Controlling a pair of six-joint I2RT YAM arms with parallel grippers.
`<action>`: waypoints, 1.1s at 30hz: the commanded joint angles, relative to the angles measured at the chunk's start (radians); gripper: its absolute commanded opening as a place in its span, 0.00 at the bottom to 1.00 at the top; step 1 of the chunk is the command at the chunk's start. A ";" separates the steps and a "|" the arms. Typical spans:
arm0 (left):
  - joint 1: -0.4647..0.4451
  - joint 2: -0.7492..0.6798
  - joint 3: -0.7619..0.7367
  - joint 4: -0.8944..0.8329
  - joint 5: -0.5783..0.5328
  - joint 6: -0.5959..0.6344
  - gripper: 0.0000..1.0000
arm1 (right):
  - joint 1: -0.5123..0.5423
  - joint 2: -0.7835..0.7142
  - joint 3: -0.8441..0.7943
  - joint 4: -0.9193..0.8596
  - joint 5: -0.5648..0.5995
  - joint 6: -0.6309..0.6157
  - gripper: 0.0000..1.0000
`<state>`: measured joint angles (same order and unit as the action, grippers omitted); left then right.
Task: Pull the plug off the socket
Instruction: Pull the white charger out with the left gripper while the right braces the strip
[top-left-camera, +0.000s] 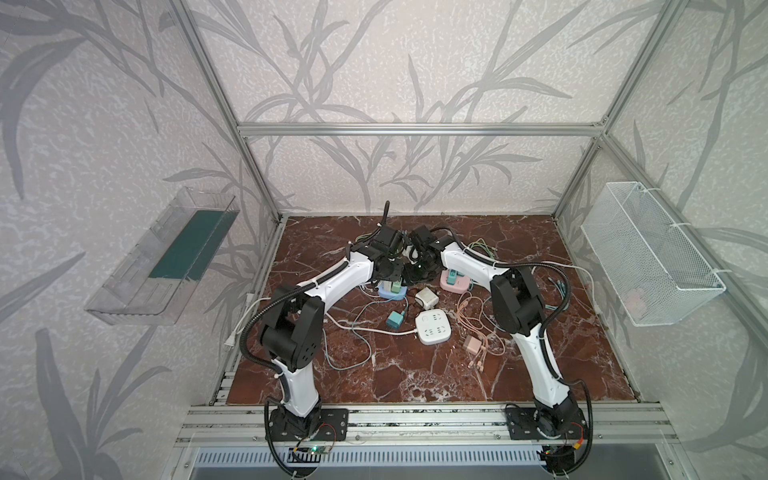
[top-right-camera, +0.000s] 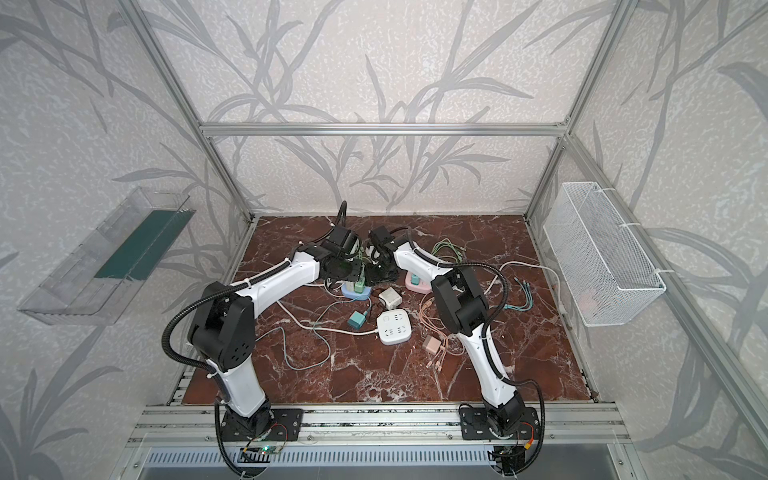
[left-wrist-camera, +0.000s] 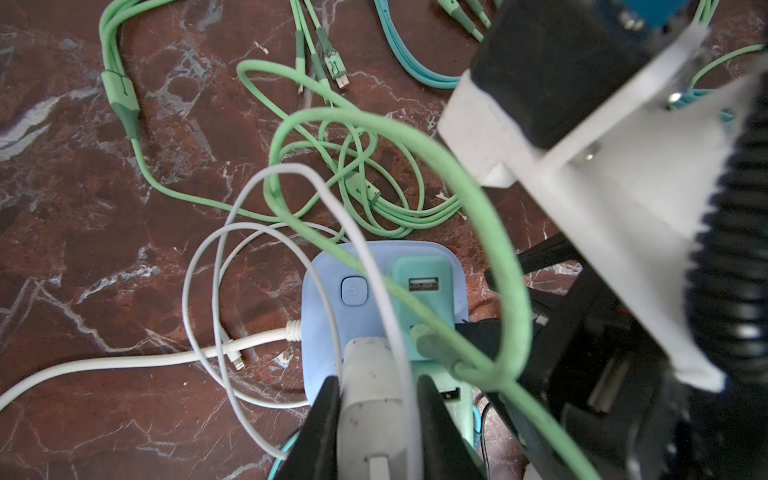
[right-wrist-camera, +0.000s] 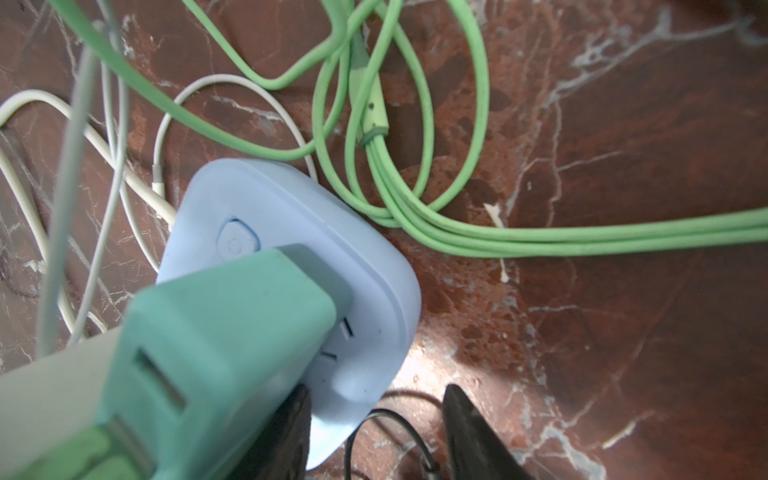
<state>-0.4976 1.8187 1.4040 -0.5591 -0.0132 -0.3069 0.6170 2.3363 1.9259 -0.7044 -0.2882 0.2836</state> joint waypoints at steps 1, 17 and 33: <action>-0.012 -0.058 -0.001 0.042 0.078 -0.001 0.05 | 0.014 0.094 -0.050 -0.066 0.064 -0.006 0.52; 0.116 -0.227 -0.215 0.123 0.075 -0.088 0.06 | -0.017 0.013 -0.143 0.122 -0.034 0.043 0.55; 0.316 -0.313 -0.460 0.311 0.317 -0.183 0.06 | -0.017 -0.004 -0.142 0.158 -0.046 0.033 0.59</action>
<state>-0.2043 1.5261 0.9535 -0.2966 0.2203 -0.4633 0.5961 2.3096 1.8153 -0.5205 -0.3752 0.3218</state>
